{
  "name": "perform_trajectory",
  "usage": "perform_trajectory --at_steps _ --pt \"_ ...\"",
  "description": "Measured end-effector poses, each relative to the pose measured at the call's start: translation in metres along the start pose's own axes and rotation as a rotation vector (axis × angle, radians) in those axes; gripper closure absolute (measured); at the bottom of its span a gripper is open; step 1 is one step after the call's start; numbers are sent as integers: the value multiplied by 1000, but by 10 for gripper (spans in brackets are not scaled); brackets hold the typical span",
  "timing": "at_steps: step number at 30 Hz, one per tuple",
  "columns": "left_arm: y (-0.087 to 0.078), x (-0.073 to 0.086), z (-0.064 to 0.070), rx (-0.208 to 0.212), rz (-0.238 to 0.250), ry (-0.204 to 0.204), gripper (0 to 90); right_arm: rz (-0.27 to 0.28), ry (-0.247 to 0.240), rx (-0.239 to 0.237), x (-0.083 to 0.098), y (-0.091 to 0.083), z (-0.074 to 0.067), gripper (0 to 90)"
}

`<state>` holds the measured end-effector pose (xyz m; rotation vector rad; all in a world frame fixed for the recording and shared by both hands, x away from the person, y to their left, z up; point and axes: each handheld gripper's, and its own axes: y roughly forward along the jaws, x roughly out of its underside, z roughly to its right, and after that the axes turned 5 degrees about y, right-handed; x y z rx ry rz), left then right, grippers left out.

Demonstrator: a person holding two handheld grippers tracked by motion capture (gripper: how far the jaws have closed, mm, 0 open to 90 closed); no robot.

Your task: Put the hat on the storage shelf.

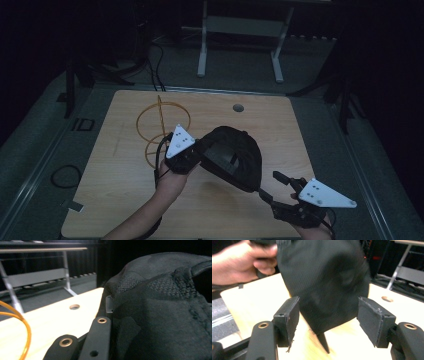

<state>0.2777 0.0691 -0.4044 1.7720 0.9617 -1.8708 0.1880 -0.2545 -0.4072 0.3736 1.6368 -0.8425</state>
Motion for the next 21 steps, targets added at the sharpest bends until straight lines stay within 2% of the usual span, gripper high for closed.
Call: perform_trajectory --at_steps 2,4,5,7,8,10,11,15,17,18,21 --pt "-2 3 -1 57 27 35 889 23 -18 -11 -5 -5 2 385" --pt "-4 5 -2 108 28 47 889 35 -60 -6 -10 -8 4 393" --pt "-6 6 -3 139 41 58 889 35 -77 -11 -13 -8 5 399" --pt "-7 7 -4 199 38 74 889 39 -108 -17 -18 -7 6 414" --pt "-8 8 -5 247 48 78 888 38 -121 -25 -20 -6 6 414" --pt "-8 8 -5 288 41 85 888 20 -138 -43 -26 -1 6 413" --pt "-9 9 -6 327 52 93 889 12 -144 -51 -28 1 5 413" --pt "-11 9 -5 408 66 117 888 -16 -184 -113 -35 11 -2 392" --pt "-11 8 -5 420 61 118 888 -22 -189 -131 -36 13 -4 390" --pt "-12 8 -5 448 69 115 888 -32 -204 -176 -36 18 -10 391" --pt "-12 6 -4 462 73 110 888 -50 -230 -201 -35 25 -17 393"
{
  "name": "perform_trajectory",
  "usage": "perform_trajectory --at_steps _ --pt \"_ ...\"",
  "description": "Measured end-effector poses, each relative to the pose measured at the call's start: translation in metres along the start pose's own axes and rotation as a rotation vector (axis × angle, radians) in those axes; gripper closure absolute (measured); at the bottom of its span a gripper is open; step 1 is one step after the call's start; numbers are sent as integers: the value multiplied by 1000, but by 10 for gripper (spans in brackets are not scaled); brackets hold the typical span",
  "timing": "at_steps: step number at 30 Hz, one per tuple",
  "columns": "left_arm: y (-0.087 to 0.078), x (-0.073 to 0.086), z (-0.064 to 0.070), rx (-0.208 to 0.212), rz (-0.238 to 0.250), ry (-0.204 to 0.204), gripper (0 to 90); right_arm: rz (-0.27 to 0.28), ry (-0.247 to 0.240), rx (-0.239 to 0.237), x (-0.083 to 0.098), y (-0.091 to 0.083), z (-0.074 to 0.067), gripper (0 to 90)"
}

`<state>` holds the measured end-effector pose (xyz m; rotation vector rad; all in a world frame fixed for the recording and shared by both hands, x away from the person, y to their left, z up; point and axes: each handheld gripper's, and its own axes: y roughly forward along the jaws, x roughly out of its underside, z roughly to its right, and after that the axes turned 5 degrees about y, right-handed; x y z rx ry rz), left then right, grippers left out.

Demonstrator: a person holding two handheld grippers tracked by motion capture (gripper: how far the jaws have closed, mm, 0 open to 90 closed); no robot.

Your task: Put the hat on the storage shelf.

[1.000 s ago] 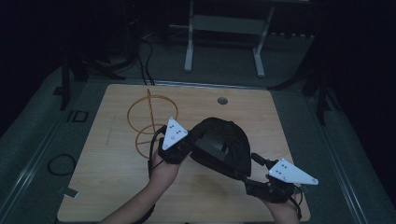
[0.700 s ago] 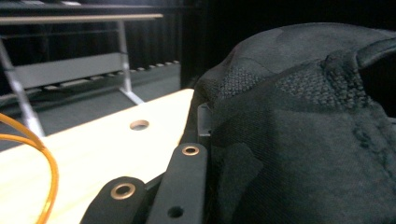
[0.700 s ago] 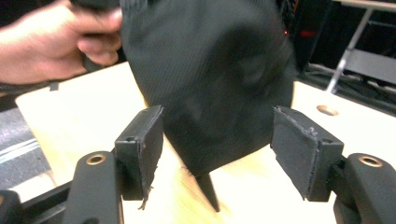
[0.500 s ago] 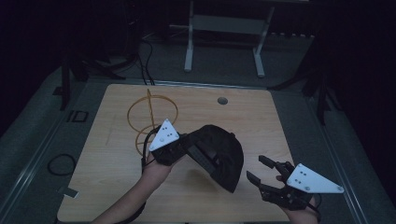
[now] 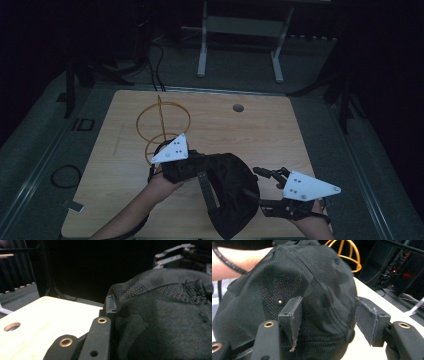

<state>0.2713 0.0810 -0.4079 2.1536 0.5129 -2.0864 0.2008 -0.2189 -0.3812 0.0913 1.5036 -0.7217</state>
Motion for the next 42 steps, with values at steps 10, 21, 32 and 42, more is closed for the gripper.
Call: perform_trajectory --at_steps 10,21,32,42 --pt "0 -2 -1 5 30 -26 889 -8 -28 26 -1 12 -4 490" --pt "1 0 -6 -4 18 -49 888 2 -32 5 2 14 -4 878" --pt "3 -3 -7 -22 -4 -36 881 93 64 5 -4 2 2 889" --pt "-10 -8 -2 -109 -45 43 599 125 115 29 -4 -3 13 889"
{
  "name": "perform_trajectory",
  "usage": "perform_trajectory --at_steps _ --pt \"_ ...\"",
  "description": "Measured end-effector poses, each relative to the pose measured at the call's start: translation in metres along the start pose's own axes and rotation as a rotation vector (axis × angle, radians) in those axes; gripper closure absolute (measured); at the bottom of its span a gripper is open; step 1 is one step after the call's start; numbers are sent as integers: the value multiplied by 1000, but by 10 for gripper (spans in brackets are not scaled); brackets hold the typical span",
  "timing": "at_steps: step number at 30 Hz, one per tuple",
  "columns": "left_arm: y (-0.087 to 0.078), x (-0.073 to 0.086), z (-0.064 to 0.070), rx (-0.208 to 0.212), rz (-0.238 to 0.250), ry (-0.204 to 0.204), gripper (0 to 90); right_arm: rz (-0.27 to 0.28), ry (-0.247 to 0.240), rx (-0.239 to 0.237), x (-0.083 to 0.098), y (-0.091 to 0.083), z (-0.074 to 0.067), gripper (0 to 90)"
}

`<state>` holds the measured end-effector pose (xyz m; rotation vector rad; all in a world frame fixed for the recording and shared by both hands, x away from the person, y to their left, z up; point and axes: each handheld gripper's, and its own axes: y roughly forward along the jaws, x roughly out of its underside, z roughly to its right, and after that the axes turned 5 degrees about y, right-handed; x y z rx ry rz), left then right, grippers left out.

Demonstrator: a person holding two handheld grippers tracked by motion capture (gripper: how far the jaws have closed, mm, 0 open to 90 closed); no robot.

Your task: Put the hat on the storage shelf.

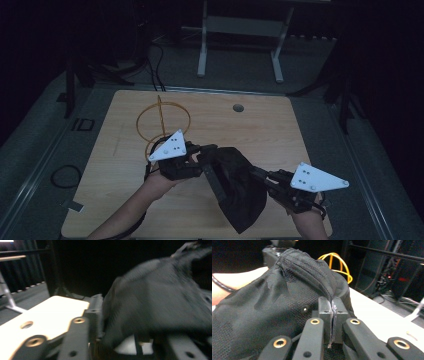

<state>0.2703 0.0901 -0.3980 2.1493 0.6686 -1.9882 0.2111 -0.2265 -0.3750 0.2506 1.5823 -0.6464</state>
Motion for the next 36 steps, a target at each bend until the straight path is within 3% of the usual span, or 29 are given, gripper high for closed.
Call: perform_trajectory --at_steps 4,9,15,16,21,27,30,36 --pt "-8 2 1 -31 -35 20 598 9 -2 15 -3 -2 3 889" --pt "-20 11 1 -75 -70 -4 471 22 20 44 -4 -6 10 888" --pt "-39 25 1 -112 -80 -18 404 41 36 91 -7 -9 22 888" --pt "-41 28 1 -102 -80 -28 397 44 39 96 -8 -9 24 888" --pt "-50 40 1 -114 -92 -37 240 60 47 120 -15 -7 33 888" --pt "-60 56 0 -180 -114 -46 91 70 39 142 -30 2 44 888" --pt "-62 64 3 -194 -139 -42 28 70 31 148 -38 11 48 888" --pt "-69 84 7 -228 -144 -74 20 65 32 145 -51 34 58 888"
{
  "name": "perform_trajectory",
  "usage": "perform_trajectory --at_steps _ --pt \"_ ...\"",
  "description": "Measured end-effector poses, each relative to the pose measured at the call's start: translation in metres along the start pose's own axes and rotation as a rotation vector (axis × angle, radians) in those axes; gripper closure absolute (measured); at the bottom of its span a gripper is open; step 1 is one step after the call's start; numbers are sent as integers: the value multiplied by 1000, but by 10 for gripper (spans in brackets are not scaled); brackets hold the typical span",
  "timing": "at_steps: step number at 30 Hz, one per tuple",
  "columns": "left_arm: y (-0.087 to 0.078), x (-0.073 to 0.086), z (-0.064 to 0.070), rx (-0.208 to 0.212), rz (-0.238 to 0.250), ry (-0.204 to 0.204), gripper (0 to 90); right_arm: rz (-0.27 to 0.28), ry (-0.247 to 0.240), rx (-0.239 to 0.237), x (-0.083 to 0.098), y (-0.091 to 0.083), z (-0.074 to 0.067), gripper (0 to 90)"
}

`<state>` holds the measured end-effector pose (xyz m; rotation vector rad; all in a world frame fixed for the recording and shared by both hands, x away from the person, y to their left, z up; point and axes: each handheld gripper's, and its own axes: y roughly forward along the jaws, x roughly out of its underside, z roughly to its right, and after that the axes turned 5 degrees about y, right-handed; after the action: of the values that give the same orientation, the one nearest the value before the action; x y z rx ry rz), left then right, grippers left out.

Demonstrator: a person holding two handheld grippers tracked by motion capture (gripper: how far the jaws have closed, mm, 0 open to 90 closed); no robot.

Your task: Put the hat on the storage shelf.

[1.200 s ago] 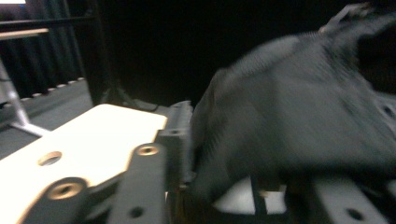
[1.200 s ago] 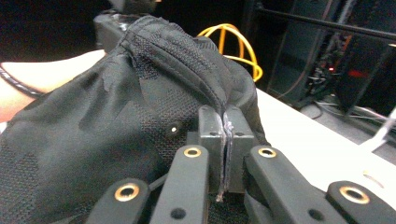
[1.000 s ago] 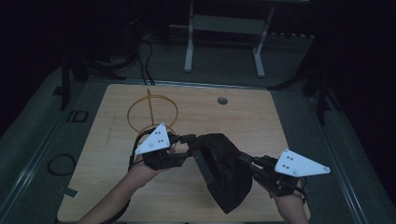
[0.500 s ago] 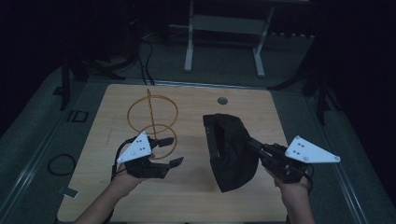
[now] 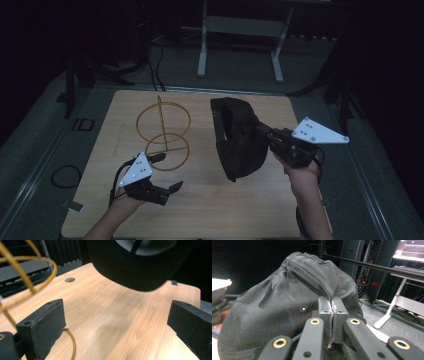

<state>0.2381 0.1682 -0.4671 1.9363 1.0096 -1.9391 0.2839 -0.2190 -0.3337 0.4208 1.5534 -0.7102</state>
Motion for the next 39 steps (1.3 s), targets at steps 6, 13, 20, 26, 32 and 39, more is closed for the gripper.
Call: perform_trajectory --at_steps 6,13,20,26,32,39 --pt "-10 22 -2 -48 41 -43 21 -29 -9 -12 -11 30 1 888" --pt "-17 47 3 -119 31 -33 21 -28 7 -40 -24 63 -4 888" --pt "-16 70 3 -165 1 -33 21 -52 -4 -68 -35 98 -17 888" --pt "-23 79 3 -184 2 -31 21 -86 -24 -91 -38 124 -28 887" --pt "-30 88 0 -178 -3 -63 21 -128 -25 -122 -36 149 -38 887" --pt "-28 90 1 -184 -9 -56 21 -162 -21 -150 -37 179 -49 886"
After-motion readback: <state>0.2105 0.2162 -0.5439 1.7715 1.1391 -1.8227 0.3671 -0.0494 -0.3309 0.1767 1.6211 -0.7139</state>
